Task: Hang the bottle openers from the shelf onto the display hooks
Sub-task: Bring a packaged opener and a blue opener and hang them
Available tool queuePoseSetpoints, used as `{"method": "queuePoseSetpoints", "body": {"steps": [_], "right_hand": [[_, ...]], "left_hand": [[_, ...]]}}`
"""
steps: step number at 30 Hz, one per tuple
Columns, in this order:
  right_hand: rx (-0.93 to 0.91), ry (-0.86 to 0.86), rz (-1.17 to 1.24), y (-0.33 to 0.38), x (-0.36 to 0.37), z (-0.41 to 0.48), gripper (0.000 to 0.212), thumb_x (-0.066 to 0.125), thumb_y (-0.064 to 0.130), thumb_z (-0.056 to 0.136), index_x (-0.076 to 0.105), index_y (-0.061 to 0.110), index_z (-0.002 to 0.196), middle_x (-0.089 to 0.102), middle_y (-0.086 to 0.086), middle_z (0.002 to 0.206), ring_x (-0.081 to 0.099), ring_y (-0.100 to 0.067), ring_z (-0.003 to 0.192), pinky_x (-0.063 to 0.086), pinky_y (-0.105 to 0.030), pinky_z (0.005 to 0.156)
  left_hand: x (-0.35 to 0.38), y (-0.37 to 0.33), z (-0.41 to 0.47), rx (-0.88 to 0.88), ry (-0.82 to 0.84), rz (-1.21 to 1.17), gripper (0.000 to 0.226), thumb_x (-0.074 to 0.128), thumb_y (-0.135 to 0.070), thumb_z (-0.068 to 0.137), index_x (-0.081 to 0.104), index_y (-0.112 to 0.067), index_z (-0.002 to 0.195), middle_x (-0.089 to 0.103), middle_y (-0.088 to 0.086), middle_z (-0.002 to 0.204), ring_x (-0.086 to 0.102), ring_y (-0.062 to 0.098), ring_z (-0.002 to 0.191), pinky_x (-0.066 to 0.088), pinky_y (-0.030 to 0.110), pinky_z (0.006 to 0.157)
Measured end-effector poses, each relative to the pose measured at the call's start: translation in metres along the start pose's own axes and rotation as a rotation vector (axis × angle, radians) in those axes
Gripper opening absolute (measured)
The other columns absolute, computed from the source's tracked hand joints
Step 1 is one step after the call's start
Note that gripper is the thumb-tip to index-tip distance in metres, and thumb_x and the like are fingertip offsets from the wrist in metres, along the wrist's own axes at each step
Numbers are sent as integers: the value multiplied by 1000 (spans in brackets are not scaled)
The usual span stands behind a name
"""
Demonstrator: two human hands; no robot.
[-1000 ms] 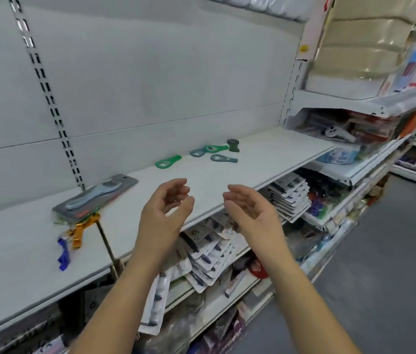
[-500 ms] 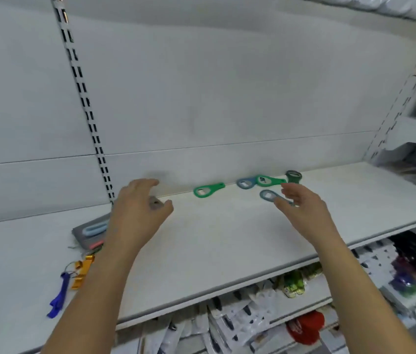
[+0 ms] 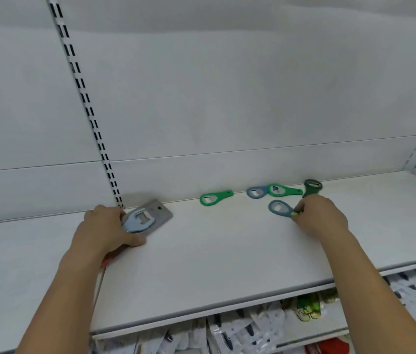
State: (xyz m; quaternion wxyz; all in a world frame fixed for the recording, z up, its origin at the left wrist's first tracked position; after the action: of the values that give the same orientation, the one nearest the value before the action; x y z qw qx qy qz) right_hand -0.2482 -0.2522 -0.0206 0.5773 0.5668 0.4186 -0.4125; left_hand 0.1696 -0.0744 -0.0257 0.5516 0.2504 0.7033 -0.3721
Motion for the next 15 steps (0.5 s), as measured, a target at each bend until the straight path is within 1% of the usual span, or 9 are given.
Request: {"method": "queuePoseSetpoints", "body": {"steps": [1,3,5,6,8,10,13,15], "right_hand": [[1,3,30,1,-3,-3,10,68,23,87,75,18,93,68,-7,93,59,-27,84,46,-29,67],[-11,-6,101,0,-7,-7,7,71,22,85,72,17,89,67,-7,91,58,-26,83,47,-30,68],[-28,-2,236,1,-8,-10,7,76,20,81,70,17,84,69,-5,85,61,-25,83,52,-32,73],[-35,17,340,2,-8,-11,9,78,17,80,70,15,83,71,-5,81,63,-24,79,54,-34,74],[-39,110,633,9,-5,-18,12,79,8,80,70,6,88,75,-12,78,66,-25,68,58,-36,73],[-52,207,921,23,-5,-29,13,75,1,85,66,1,95,76,-19,83,67,-27,66,61,-36,69],[-106,338,1148,47,-2,-47,15,68,1,91,64,2,106,77,-17,89,74,-27,73,64,-35,72],[-163,435,1243,65,3,-58,18,62,1,95,64,4,112,78,-17,94,76,-30,81,63,-37,77]], "left_hand": [[-2,1,-1,-10,-12,-50,90,94,-57,48,61,-18,122,54,10,119,55,32,108,50,37,84],[-8,1,-4,-16,-67,-135,90,97,-46,49,57,-17,124,52,10,117,56,27,94,49,37,77],[-15,1,-10,5,-135,-180,85,98,-41,52,51,-17,119,57,9,112,56,26,88,47,37,72],[-19,0,-14,13,-168,-218,81,97,-40,54,48,-18,115,60,6,106,57,26,87,48,38,71],[-24,-2,-23,11,-213,-350,74,95,-40,60,45,-22,111,61,2,99,59,26,85,49,38,68],[-29,-6,-34,10,-236,-545,67,91,-38,69,47,-24,117,62,0,100,60,20,82,47,33,61],[-34,-9,-56,36,-288,-809,61,83,-32,80,49,-24,130,66,-4,100,63,11,83,48,29,59],[-37,-5,-75,38,-312,-987,54,79,-27,85,52,-26,131,70,-8,100,68,9,85,53,29,58]]}}
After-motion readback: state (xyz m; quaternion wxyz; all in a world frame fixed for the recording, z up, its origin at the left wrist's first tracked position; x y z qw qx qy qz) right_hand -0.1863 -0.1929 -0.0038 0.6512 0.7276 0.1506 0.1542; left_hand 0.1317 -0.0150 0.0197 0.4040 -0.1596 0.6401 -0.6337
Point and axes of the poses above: each hand's wrist, its own z-axis towards the middle knuckle, its own x-axis out of the palm, y = z × x, the point moved 6 cm from there along z, towards the middle knuckle
